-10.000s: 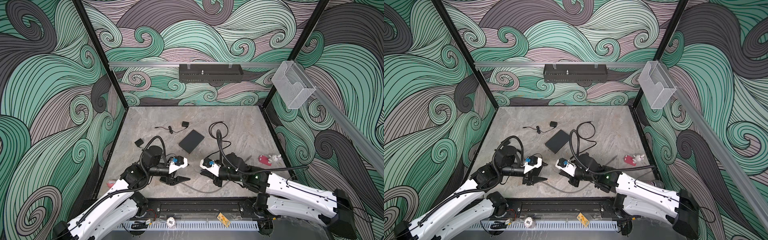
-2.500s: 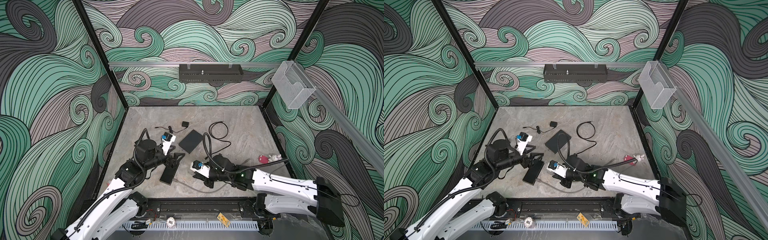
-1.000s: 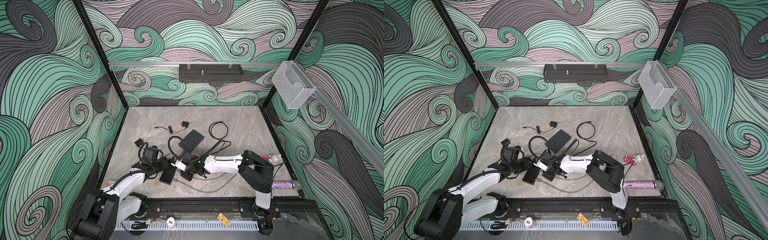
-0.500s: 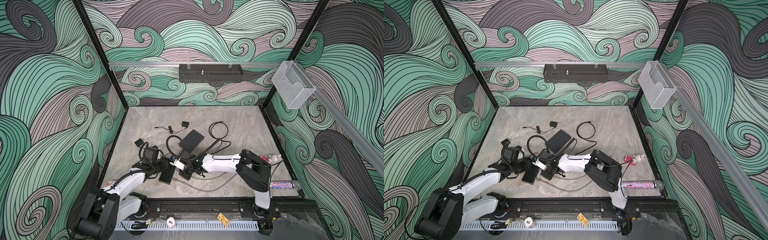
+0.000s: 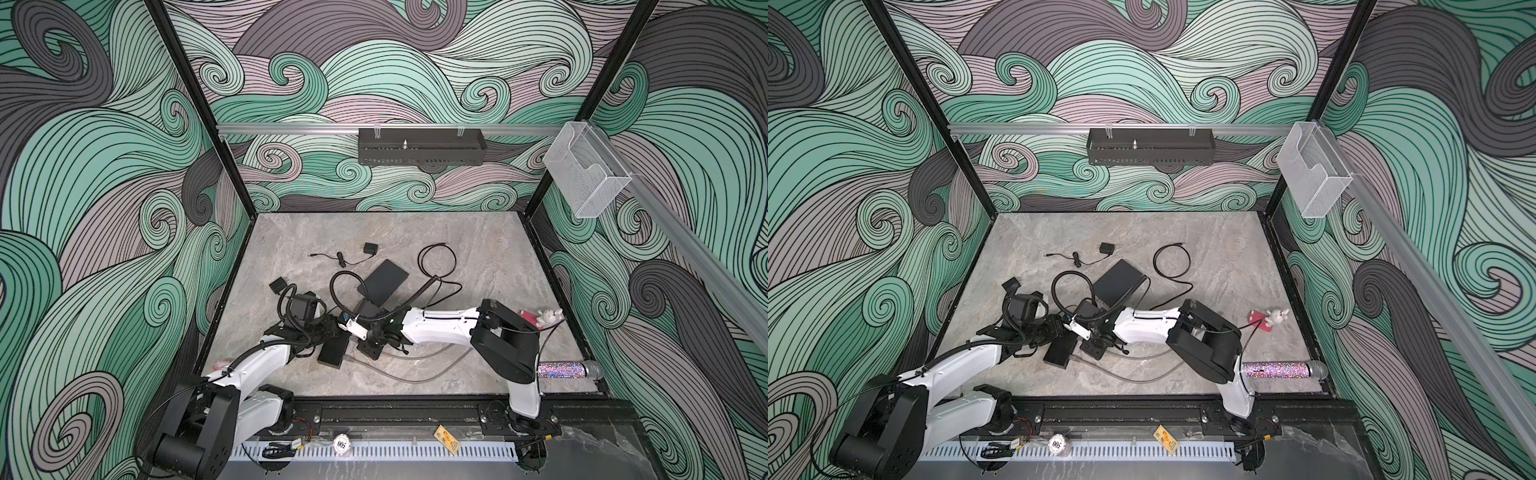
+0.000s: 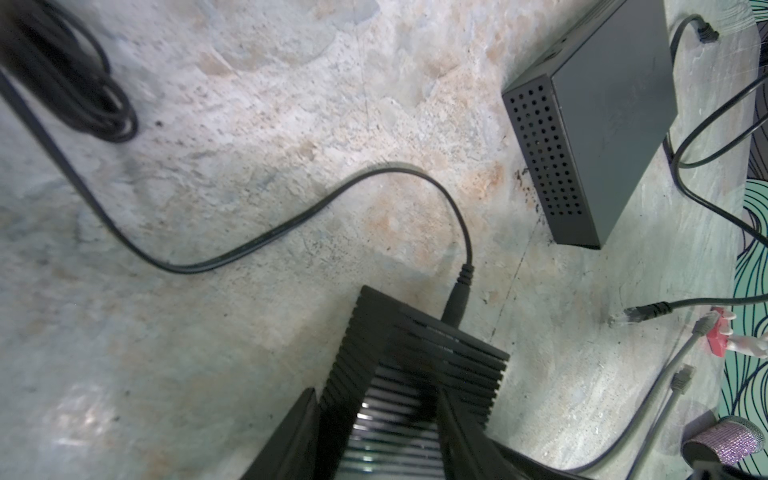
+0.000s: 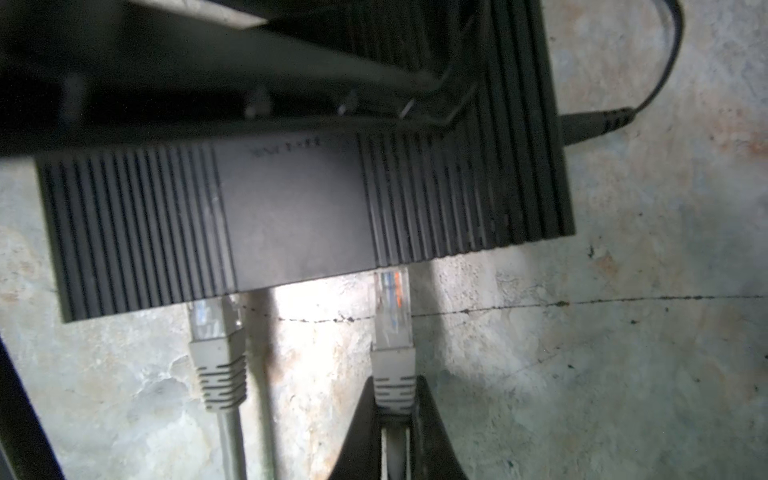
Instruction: Insert the plug into the switch port
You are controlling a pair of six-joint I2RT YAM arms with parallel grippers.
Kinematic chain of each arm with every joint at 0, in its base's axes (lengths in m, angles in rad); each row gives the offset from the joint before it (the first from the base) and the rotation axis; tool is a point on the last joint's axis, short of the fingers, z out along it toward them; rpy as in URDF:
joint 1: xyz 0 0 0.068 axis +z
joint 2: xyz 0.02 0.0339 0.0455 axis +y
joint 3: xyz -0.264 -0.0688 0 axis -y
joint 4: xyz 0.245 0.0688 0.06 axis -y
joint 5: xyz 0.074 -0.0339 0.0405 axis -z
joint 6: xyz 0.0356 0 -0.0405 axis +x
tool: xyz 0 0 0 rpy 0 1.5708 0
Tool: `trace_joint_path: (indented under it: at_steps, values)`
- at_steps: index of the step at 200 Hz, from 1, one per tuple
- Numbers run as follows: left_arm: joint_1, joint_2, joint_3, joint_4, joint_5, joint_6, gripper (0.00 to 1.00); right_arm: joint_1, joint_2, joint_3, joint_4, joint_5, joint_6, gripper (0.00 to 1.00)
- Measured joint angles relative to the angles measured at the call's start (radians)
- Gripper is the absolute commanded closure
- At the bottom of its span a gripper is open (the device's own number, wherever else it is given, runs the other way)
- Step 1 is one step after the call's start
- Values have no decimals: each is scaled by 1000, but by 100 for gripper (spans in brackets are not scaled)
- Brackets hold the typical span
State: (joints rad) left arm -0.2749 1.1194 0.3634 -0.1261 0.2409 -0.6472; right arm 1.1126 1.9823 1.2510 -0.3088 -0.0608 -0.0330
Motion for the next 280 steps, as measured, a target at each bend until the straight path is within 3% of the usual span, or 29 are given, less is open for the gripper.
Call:
trace_joint_path:
  at_steps: [162,280]
  values:
    - [2,44,-8,74,21,12,54,-1,15,34,-39,-14,-16,100]
    - [-24,103,-20,187,54,48,55,-2,26,79,-130,92,-80,100]
